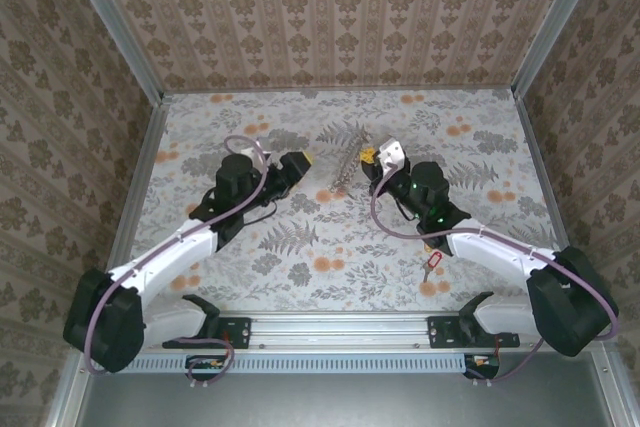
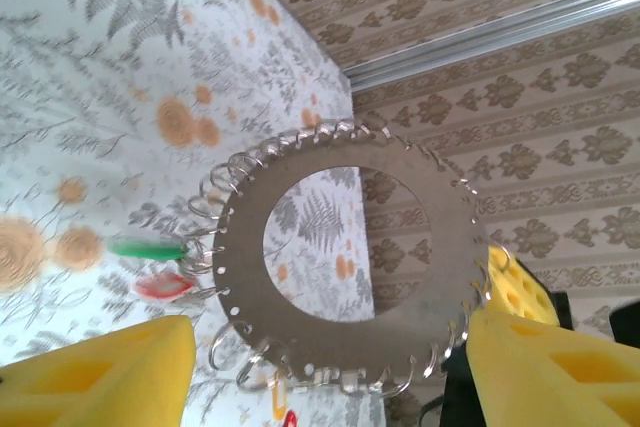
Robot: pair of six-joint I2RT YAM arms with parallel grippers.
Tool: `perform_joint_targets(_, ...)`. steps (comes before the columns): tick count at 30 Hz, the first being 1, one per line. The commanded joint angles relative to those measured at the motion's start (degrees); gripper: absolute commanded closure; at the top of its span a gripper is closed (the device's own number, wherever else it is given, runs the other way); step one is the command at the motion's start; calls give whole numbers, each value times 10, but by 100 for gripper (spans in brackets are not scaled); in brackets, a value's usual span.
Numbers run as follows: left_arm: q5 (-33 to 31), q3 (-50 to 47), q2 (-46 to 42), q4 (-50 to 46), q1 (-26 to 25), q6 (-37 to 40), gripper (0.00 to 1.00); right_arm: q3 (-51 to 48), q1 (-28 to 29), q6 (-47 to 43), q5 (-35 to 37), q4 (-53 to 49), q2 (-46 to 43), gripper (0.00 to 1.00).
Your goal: Put the keys on the keyring
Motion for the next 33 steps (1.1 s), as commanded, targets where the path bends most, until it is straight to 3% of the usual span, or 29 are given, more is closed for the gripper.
perform_joint_targets(1, -10, -26, -41, -33, 1, 59, 26, 54, -18, -22, -117, -123, -10, 100)
perform_joint_targets(4, -25, -15, -67, -73, 3, 128, 26, 110, -23, -61, -199, -264, 18, 100)
perform_joint_targets(7, -12, 17, -64, -112, 3, 214, 26, 162, -22, -61, -212, -363, 56, 100)
perform_joint_targets(10, 28, 57, -41, -154, -2, 301, 26, 172, -22, -23, -227, -378, 73, 100)
perform_joint_targets(13, 19, 91, -18, -210, -29, 399, 26, 181, -23, 26, -235, -388, 100, 100)
perform_joint_targets(17, 15, 80, 9, -188, -76, 471, 25, 195, -23, 35, -237, -456, 111, 100)
perform_joint_targets(23, 10, 81, 64, -172, -90, 478, 27, 119, -24, 21, -275, -333, 59, 100)
perform_joint_targets(27, 47, 54, 66, -87, -55, 449, 36, 36, -25, -22, -329, -159, 42, 100)
perform_joint_targets(31, 108, 31, 58, -28, -15, 497, 40, 24, -25, -81, -360, -120, 43, 100)
perform_joint_targets(33, 182, 29, 59, -8, 3, 538, 40, 40, -25, -101, -373, -143, 42, 100)
